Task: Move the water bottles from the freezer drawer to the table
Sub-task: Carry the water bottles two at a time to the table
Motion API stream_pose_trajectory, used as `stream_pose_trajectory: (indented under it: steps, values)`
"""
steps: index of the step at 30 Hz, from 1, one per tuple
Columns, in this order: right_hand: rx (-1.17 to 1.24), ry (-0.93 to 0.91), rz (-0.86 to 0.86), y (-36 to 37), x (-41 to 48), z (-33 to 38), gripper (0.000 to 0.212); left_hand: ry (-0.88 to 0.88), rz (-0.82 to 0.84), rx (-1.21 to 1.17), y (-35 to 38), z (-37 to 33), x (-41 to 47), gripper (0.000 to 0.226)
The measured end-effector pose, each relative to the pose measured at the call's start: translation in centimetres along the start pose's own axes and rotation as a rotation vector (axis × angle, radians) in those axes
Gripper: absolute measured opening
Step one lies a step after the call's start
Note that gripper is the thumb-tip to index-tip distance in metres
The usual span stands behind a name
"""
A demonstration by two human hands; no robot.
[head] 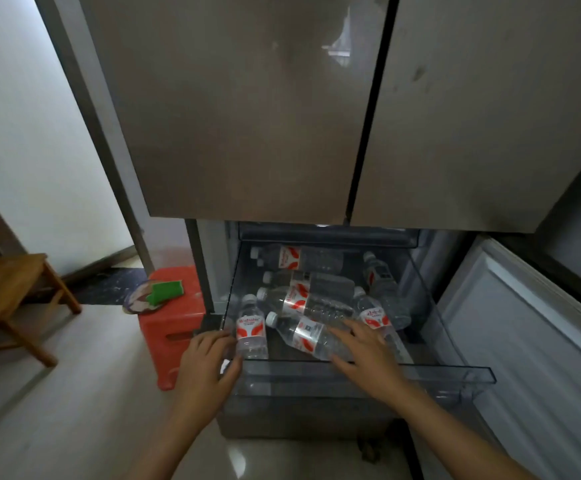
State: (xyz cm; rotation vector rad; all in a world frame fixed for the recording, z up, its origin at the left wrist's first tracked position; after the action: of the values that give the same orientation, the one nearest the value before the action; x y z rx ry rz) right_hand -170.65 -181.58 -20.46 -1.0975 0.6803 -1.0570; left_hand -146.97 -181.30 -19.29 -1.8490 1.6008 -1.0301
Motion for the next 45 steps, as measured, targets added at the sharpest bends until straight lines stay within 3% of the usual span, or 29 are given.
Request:
stream_pose_trajectory:
  steps: [12, 23, 30, 33, 37, 40, 45]
  values:
    - [0.000, 0.055, 0.131, 2.5, 7.3, -0.9, 0.055, 0.001, 0.164, 0.221, 3.7, 1.2, 4.7, 0.042]
    - [0.002, 0.046, 0.356, 8.7, 11.7, -1.5, 0.068, -0.038, 0.071, 0.284, 2.9, 1.0, 4.3, 0.044]
    - [-0.395, -0.017, 0.462, 11.2, 13.1, -1.3, 0.085, -0.055, 0.039, 0.322, 2.6, 1.0, 4.2, 0.044]
    - [-0.501, -0.053, 0.460, 11.5, 13.7, -1.0, 0.078, -0.058, 0.045, 0.332, 2.6, 1.0, 4.3, 0.045]
    - [-0.368, -0.010, 0.347, 9.9, 13.4, -1.6, 0.069, -0.059, 0.071, 0.357, 2.8, 0.9, 4.2, 0.043]
    - [-0.199, 0.048, 0.129, 5.3, 12.4, -2.1, 0.060, -0.043, 0.097, 0.351, 2.8, 0.9, 4.2, 0.041]
    - [0.393, 0.260, -0.308, -1.5, 7.0, -7.2, 0.072, 0.026, 0.104, 0.257, 2.9, -1.6, 5.4, 0.037]
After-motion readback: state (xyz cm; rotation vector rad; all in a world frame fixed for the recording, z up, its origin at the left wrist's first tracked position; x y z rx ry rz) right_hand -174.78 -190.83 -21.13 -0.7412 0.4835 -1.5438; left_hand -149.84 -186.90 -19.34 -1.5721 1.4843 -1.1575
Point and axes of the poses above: each hand's wrist, its own x-axis towards the middle knuckle, its own y-axis out of the palm, z = x × y, the point moved 10 cm from there along x, towards the middle knuckle, and after that the axes turned 11 degrees about -y, right-handed, at the moved point
